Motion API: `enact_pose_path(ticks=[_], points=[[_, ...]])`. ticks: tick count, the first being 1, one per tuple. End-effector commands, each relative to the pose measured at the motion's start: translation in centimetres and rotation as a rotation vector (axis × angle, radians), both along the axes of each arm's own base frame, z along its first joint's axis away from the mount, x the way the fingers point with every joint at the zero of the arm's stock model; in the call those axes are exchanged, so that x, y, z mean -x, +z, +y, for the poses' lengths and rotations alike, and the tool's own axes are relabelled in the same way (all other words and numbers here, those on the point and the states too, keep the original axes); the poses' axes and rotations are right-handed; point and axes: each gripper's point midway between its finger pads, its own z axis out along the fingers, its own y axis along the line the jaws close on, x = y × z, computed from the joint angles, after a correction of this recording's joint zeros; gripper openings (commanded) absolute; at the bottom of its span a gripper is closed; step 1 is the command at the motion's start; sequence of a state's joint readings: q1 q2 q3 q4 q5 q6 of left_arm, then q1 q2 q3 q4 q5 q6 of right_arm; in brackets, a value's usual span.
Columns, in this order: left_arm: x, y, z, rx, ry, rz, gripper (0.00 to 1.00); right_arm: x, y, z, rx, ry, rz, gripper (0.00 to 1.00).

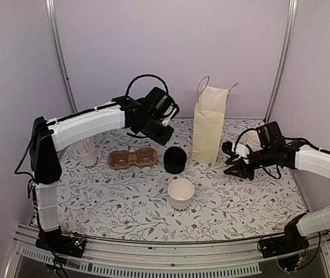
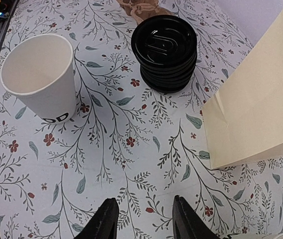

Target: Pack the takeout coffee

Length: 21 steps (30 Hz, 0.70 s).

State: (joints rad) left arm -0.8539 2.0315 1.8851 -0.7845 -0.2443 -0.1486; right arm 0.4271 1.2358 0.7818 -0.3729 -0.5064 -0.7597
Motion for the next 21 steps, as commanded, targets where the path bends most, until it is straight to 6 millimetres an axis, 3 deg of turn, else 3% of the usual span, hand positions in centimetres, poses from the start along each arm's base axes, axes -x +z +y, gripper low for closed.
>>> enact_pose_path(ticks=[1,9,21], points=[[-0.4,-1.1,-0.1,0.053,-0.007,0.051,0.27,0.1,-0.4,-0.1,0.01,0.0,0.0,0.4],[0.0,-3.9,-1.7,0.034,-0.067,0.105,0.35,0.1,-0.5,-0.2,0.012,-0.001,0.004,0.4],[-0.8,-5.5,-2.0,-0.007,-0.074,0.108,0.23,0.1,-0.9,-0.2,0.018,-0.002,0.017,0.4]])
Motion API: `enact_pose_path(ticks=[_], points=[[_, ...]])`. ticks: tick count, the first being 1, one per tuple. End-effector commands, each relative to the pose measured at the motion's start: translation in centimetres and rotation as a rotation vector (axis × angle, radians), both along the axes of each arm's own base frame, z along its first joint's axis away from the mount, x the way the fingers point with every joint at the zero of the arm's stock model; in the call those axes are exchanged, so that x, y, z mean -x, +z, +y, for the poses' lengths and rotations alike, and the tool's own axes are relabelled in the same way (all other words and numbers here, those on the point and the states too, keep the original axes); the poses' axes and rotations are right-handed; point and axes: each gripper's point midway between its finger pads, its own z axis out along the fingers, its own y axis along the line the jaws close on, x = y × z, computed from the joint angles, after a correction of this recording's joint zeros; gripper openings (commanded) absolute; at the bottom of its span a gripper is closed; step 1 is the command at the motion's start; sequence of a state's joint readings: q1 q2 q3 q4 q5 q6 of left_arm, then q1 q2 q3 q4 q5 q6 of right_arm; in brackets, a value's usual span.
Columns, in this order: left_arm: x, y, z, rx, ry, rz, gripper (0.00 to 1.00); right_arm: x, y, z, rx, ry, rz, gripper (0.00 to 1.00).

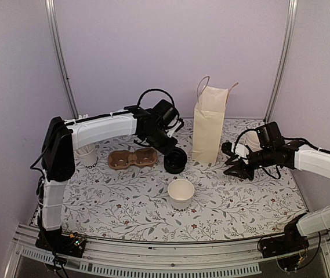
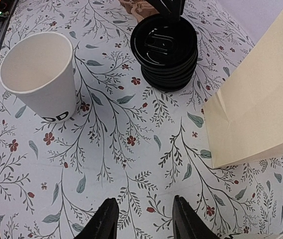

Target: Pack the takeout coffee

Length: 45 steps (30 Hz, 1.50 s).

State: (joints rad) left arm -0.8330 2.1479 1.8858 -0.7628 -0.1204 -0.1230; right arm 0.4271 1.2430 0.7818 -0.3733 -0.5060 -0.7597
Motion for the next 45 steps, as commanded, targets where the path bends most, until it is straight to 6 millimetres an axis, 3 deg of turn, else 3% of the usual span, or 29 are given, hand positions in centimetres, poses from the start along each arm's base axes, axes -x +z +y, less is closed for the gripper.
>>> enact_pose_path(ticks=[1,13,28,39,45], points=[[-0.9,0.4,-0.5,-0.001,0.001,-0.027,0.23,0.1,-0.7,-0.2,0.014,-0.002,0.009,0.4],[-1.3,-0.2,-0.4,-0.026,0.005,-0.035,0.26,0.0,-0.8,-0.2,0.02,-0.002,0.012,0.4],[-1.3,-0.1,-0.2,-0.035,0.012,-0.044,0.15,0.0,-1.0,-0.3,0.026,-0.004,0.015,0.4],[-1.3,5.5,0.3,0.117,0.012,-0.072,0.1,0.0,-0.8,-0.3,0.025,-0.006,0.007,0.4],[-1.0,7.1,0.7,0.23,-0.007,-0.038,0.09,0.0,-0.7,-0.4,0.025,-0.009,0.005,0.4]])
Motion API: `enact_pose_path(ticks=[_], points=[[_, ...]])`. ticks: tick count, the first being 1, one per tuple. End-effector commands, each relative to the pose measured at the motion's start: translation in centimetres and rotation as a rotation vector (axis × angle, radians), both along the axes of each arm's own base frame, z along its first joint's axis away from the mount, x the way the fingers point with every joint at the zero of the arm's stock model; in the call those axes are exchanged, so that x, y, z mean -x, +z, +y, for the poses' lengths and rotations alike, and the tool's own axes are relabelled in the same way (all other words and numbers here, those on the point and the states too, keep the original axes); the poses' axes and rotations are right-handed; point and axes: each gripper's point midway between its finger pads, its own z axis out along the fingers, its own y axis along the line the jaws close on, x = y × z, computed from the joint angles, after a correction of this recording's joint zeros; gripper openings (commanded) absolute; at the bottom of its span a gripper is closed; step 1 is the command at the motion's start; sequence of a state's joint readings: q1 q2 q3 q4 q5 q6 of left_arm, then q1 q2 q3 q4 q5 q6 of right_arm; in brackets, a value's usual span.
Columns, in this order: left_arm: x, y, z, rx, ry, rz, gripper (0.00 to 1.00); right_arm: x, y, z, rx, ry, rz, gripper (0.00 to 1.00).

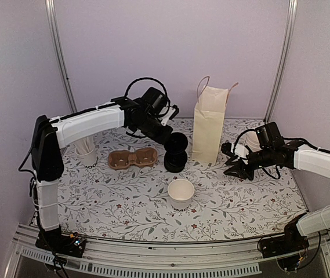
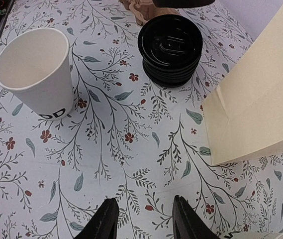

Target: Pack the takeout coffee

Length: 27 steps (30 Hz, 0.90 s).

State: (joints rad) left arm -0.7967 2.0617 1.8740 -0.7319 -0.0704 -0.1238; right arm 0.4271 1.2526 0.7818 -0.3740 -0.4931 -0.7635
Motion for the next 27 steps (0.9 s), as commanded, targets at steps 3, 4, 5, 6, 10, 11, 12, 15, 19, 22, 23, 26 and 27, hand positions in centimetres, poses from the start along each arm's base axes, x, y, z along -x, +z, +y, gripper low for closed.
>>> enact_pose_path(ticks=[3,4,5,6,10,11,12,15,19,22,23,26,27], points=[[1.0,3.5,-0.6,0.207,-0.072,0.027,0.09,0.1,-0.2,-0.2,0.007,-0.004,0.0,0.4],[1.3,4.0,-0.8,0.24,-0.088,0.033,0.09,0.1,0.0,-0.2,0.005,-0.004,-0.004,0.4],[1.8,4.4,-1.3,0.278,-0.116,0.042,0.1,0.0,0.4,-0.1,-0.001,-0.004,-0.017,0.4],[2.4,4.9,-1.7,0.316,-0.148,0.048,0.1,-0.1,0.8,0.0,-0.015,-0.006,-0.029,0.4],[4.3,7.9,-3.1,0.486,-0.257,0.064,0.09,0.1,5.9,1.8,-0.151,0.046,-0.053,0.43],[4.6,8.5,-3.1,0.523,-0.269,0.073,0.09,0.3,7.2,2.2,-0.177,0.069,-0.05,0.46],[4.9,9.4,-3.2,0.562,-0.292,0.072,0.09,0.4,8.2,2.5,-0.196,0.088,-0.048,0.5],[5.8,11.3,-3.0,0.674,-0.333,0.089,0.09,-0.2,11.4,3.6,-0.239,0.127,-0.04,0.6],[6.6,13.5,-2.3,0.786,-0.349,0.067,0.09,-1.0,16.2,5.3,-0.331,0.177,-0.03,0.74],[7.2,14.8,-1.6,0.871,-0.361,0.035,0.09,-1.8,18.9,6.6,-0.398,0.183,-0.009,0.79],[7.4,15.3,-1.4,0.904,-0.365,0.029,0.09,-1.8,19.7,7.0,-0.419,0.19,0.0,0.8],[8.0,17.1,-0.5,1.015,-0.375,-0.001,0.1,-1.6,21.0,8.9,-0.456,0.219,0.033,0.84],[8.3,17.5,-0.2,1.046,-0.375,-0.004,0.1,-1.5,21.2,9.7,-0.455,0.228,0.035,0.84]])
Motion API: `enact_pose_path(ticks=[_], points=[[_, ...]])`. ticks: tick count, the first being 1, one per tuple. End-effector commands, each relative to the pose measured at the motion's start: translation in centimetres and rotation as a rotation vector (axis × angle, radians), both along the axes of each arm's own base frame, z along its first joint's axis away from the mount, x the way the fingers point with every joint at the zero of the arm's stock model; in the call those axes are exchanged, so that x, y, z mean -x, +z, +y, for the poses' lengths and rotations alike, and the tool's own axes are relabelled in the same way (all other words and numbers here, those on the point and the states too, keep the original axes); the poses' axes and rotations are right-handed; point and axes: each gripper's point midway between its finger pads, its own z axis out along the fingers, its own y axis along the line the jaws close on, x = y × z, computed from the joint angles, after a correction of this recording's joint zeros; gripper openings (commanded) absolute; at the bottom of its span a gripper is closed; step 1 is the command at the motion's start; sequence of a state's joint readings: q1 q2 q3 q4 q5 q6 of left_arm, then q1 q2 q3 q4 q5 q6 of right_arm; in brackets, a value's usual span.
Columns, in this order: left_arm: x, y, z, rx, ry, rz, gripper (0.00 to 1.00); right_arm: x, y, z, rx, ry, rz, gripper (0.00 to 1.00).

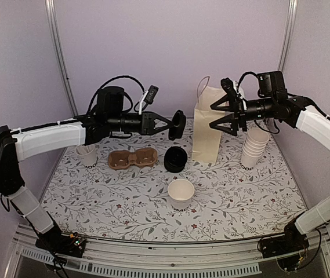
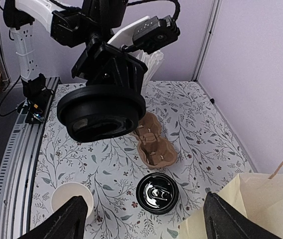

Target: Pack the takeout coffee

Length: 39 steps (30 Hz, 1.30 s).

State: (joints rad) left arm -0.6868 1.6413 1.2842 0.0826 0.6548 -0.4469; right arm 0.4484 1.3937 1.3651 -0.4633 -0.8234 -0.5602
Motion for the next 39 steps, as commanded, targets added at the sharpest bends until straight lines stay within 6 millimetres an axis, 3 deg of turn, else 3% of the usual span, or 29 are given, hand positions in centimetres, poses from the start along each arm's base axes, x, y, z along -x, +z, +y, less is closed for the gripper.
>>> enact_pose_path(ticks=[1,7,14,21,27,39], points=[[0.8,5.2,1.1,0.241,-0.017,-0.055,0.1,1.3,1.7,3.4,-0.048,0.068,0.087,0.85],[1.6,6.2,1.9,0.336,-0.022,-0.048,0.1,1.9,2.4,7.5,-0.03,0.094,0.099,0.89],[2.8,6.9,2.5,0.448,-0.066,-0.036,0.11,2.4,3.2,9.4,-0.051,0.138,0.119,0.98],[3.2,7.1,2.6,0.495,-0.097,-0.025,0.11,4.3,3.6,11.5,-0.052,0.199,0.135,0.99],[3.1,6.6,2.6,0.492,-0.09,-0.017,0.11,5.6,4.1,12.5,-0.051,0.221,0.125,0.99],[2.9,5.8,2.7,0.488,-0.079,-0.002,0.11,5.2,5.1,12.9,-0.078,0.197,0.153,0.89]])
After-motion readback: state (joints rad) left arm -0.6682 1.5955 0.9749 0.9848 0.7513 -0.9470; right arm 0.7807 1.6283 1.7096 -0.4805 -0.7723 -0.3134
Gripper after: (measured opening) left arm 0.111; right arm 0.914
